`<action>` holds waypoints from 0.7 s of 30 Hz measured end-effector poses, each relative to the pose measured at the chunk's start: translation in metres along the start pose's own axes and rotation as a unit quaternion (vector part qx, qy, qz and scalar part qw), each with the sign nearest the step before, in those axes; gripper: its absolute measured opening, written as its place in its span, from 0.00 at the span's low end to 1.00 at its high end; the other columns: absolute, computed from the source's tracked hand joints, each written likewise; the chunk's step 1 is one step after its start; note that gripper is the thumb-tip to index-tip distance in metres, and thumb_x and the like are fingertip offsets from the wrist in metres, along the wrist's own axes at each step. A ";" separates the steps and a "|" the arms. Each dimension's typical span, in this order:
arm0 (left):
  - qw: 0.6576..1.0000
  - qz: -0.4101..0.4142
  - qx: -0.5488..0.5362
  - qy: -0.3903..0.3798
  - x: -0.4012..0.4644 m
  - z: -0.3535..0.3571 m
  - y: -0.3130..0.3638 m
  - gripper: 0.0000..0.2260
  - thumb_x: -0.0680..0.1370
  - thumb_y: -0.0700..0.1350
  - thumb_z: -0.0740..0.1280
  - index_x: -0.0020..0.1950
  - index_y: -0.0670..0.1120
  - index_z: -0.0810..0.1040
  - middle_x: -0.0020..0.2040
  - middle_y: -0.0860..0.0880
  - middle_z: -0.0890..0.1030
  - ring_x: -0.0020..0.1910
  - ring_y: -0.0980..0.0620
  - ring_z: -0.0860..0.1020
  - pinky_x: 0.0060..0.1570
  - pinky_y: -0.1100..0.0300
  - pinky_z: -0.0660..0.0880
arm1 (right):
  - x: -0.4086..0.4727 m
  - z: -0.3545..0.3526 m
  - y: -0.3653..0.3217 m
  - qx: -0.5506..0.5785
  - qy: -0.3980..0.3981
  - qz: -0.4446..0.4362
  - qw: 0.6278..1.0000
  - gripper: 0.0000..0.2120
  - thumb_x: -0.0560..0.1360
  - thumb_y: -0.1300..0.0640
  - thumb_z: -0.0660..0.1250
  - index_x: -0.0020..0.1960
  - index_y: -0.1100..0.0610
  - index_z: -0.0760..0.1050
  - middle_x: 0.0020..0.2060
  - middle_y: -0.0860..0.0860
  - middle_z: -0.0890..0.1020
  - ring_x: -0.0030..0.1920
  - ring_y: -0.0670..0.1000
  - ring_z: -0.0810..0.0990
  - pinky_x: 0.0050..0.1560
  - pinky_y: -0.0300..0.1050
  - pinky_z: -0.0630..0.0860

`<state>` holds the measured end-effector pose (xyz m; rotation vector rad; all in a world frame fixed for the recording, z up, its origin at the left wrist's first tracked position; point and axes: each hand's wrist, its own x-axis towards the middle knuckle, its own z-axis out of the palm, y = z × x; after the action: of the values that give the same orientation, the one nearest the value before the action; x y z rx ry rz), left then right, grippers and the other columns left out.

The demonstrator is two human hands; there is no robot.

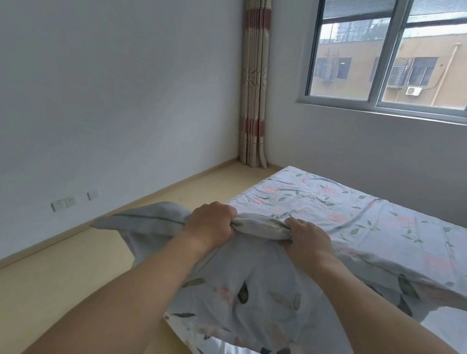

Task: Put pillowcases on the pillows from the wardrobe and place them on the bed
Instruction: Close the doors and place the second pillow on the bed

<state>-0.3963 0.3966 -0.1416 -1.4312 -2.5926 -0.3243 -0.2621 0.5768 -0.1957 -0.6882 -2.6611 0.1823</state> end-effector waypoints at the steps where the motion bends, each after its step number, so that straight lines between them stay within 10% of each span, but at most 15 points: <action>1: 1.000 0.006 0.004 -0.006 0.011 0.005 -0.020 0.06 0.73 0.41 0.61 0.36 0.47 0.71 0.41 0.43 0.80 0.40 0.40 0.76 0.36 0.56 0.66 | 0.016 0.014 -0.010 0.002 -0.001 0.000 1.000 0.06 0.72 0.54 0.63 0.48 0.51 0.74 0.47 0.49 0.80 0.49 0.54 0.78 0.42 0.44 0.67; 21: 0.992 0.025 0.092 -0.080 0.218 0.001 -0.534 0.05 0.75 0.42 0.61 0.41 0.50 0.73 0.43 0.48 0.79 0.38 0.48 0.72 0.38 0.56 0.67 | 0.402 0.217 -0.337 -0.027 -0.059 0.001 0.998 0.04 0.70 0.54 0.62 0.39 0.49 0.75 0.39 0.49 0.82 0.42 0.54 0.80 0.38 0.42 0.68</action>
<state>-0.9641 0.2974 -0.1481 -1.5104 -2.6216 0.0391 -0.8205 0.4735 -0.1875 -0.7166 -2.7875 0.1556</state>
